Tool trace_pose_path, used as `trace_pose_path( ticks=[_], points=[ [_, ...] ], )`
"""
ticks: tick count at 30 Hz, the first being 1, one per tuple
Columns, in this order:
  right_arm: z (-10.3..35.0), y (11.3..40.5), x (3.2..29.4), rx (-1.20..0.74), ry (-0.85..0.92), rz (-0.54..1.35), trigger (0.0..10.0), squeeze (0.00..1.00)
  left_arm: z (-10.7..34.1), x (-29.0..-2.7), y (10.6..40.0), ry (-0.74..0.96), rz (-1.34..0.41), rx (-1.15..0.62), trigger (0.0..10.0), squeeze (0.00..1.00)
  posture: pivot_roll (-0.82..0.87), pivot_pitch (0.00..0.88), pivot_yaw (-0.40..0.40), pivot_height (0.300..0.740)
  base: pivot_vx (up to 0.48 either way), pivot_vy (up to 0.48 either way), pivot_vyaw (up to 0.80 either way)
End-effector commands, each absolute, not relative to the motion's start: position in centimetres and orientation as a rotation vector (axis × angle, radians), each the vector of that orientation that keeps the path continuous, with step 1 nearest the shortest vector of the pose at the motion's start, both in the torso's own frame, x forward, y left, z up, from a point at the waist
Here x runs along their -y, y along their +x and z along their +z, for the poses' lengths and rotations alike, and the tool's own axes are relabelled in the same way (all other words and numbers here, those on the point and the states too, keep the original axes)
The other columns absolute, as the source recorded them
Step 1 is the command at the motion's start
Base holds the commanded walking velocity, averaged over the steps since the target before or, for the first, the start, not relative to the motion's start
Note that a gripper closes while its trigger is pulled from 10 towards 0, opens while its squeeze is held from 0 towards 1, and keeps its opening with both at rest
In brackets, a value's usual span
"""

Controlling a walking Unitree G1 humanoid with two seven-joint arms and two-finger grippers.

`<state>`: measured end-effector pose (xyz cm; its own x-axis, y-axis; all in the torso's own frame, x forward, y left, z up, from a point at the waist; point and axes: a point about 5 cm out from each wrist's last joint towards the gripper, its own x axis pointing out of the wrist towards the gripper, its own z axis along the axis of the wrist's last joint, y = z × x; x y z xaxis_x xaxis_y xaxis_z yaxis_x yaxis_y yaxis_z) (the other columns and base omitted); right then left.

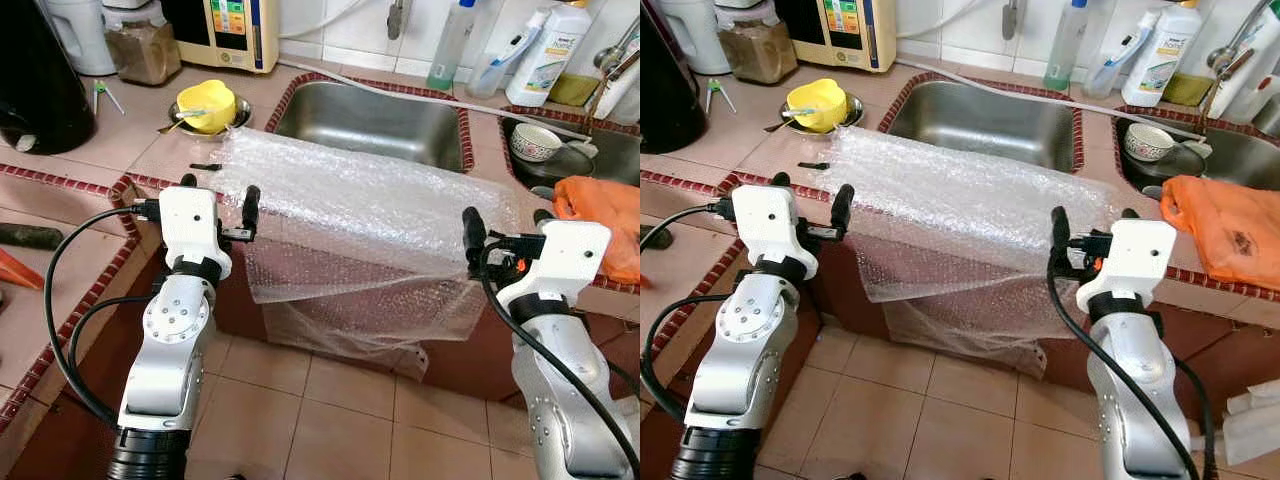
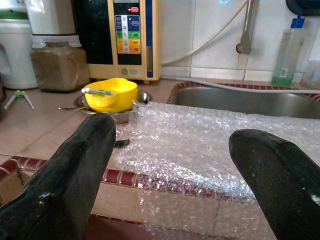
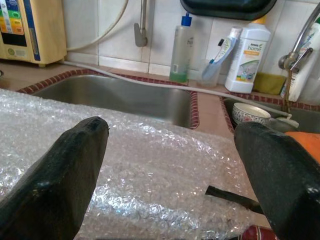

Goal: Kitchen organization

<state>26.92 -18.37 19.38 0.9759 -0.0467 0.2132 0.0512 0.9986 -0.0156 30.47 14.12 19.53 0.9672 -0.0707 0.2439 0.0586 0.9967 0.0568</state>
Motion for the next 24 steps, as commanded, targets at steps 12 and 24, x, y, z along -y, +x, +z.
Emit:
trace_pose_path(
  ticks=[12, 24],
  points=[
    [19.60, 26.63, 17.72, 0.212, -0.051, -0.001, 10.0, 0.00, 19.76, -14.08, 29.89, 0.051, -0.095, 0.240, 10.0, 0.00, 0.02, 0.205, -0.047, 0.740, 0.426, 0.000, 0.00],
    [19.60, 26.78, 17.56, 0.217, -0.055, 0.000, 10.0, 0.00, 19.72, -13.77, 29.86, 0.053, -0.114, 0.232, 10.0, 0.00, 0.02, 0.202, -0.037, 0.740, 0.429, 0.000, 0.00]
  ],
)
